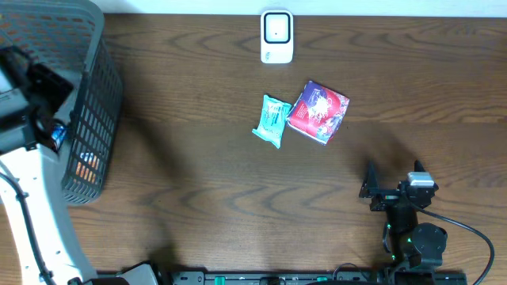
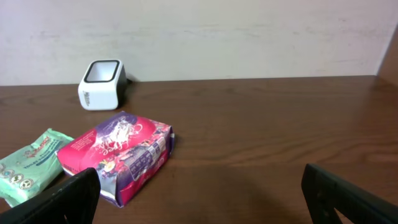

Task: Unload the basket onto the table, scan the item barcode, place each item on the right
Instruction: 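Reach the left gripper into the basket and grasp the blue Oreo pack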

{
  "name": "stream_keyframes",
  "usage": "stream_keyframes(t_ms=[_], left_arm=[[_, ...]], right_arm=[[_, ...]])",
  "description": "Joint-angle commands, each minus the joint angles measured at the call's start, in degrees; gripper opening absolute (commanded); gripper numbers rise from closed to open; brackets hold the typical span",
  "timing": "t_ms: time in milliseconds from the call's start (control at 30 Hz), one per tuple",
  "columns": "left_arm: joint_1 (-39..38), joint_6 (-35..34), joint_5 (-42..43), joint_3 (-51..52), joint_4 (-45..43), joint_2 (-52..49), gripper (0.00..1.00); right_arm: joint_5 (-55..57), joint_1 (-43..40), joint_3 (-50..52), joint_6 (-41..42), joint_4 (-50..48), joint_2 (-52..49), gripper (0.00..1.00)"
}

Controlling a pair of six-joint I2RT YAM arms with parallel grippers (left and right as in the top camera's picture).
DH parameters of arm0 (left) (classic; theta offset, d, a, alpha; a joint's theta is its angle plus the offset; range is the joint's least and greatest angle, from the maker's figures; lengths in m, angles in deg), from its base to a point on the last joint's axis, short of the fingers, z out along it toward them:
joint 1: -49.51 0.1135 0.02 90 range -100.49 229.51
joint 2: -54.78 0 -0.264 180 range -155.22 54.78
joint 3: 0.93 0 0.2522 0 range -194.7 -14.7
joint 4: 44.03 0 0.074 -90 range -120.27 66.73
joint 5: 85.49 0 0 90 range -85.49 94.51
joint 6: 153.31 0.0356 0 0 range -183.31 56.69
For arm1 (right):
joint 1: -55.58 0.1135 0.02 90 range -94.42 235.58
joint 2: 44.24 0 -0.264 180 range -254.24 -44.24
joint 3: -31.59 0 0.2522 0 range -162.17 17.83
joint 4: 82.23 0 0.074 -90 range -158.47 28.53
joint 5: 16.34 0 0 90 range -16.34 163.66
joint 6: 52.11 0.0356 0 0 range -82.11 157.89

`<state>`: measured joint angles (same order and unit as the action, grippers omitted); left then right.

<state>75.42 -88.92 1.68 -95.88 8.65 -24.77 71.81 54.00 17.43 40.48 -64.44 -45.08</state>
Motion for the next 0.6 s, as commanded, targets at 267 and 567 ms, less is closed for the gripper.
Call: stream_keyframes(t_ms=[267, 567], left_arm=[[10.9, 0.6, -0.9, -0.5, -3.7, -6.2, 0.77], [11.3, 4.8, -0.9, -0.5, 4.3, -17.6, 0.77]], right_arm=[[0.0, -0.2, 0.1, 0.8, 0.2, 0.2, 0.99], [0.0, -0.2, 0.1, 0.8, 0.2, 0.2, 0.99]])
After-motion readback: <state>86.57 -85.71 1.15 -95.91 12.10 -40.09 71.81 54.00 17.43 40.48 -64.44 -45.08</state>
